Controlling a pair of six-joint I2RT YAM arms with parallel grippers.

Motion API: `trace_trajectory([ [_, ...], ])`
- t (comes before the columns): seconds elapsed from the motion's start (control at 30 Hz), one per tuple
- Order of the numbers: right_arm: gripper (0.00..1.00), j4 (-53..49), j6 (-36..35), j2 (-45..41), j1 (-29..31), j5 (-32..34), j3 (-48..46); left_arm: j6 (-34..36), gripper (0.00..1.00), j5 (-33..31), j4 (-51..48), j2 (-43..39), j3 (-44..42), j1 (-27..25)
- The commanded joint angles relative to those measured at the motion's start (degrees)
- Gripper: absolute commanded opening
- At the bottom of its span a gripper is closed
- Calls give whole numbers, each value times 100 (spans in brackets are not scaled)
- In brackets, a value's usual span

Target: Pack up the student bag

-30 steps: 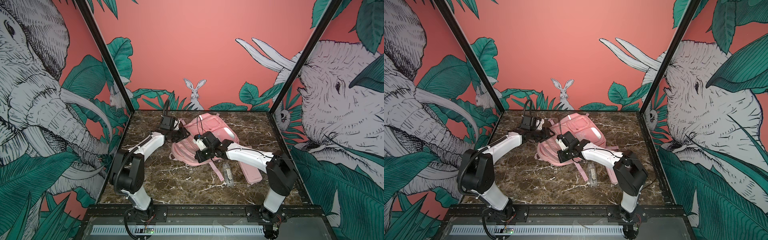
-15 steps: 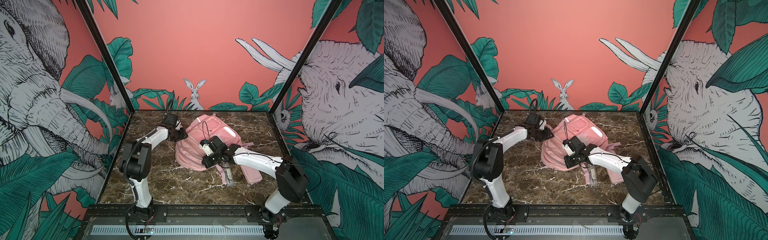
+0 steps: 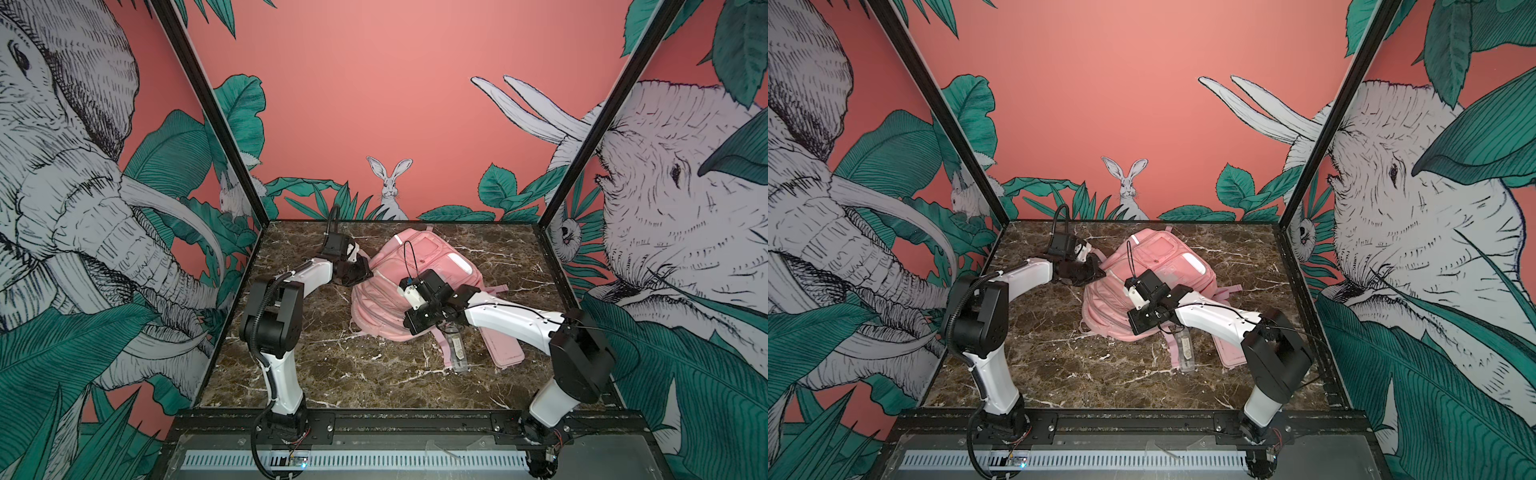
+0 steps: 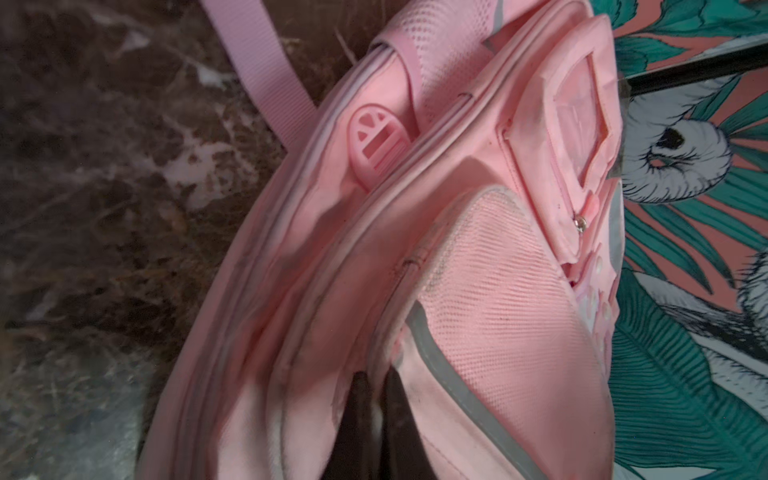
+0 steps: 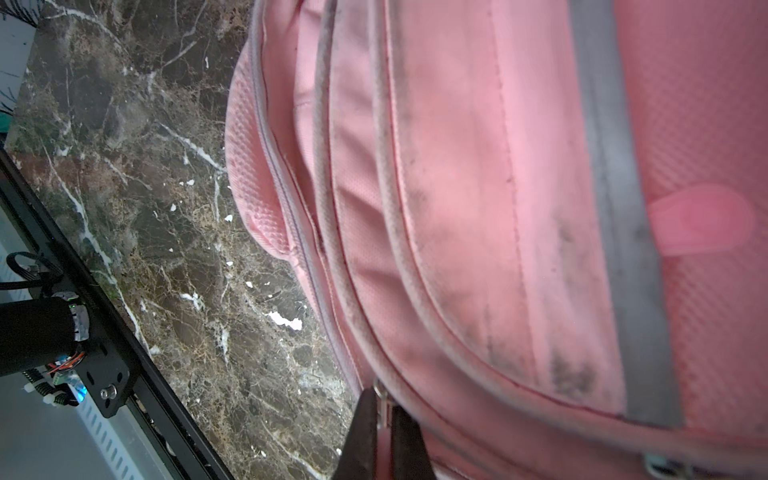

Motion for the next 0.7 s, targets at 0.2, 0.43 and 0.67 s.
trace_trajectory([
  [0.2, 0, 86, -122, 276, -53, 47, 409, -1610, 0, -635, 1441, -1680, -1892, 234],
  [0.43, 0, 288, 100, 644, 32, -211, 714, -2331, 0, -1169, 1971, -2341, -2478, -438],
  [0.67, 0, 398, 276, 1284, 286, -364, 1521, -2526, 0, -1217, 2047, -2339, -2469, -663],
])
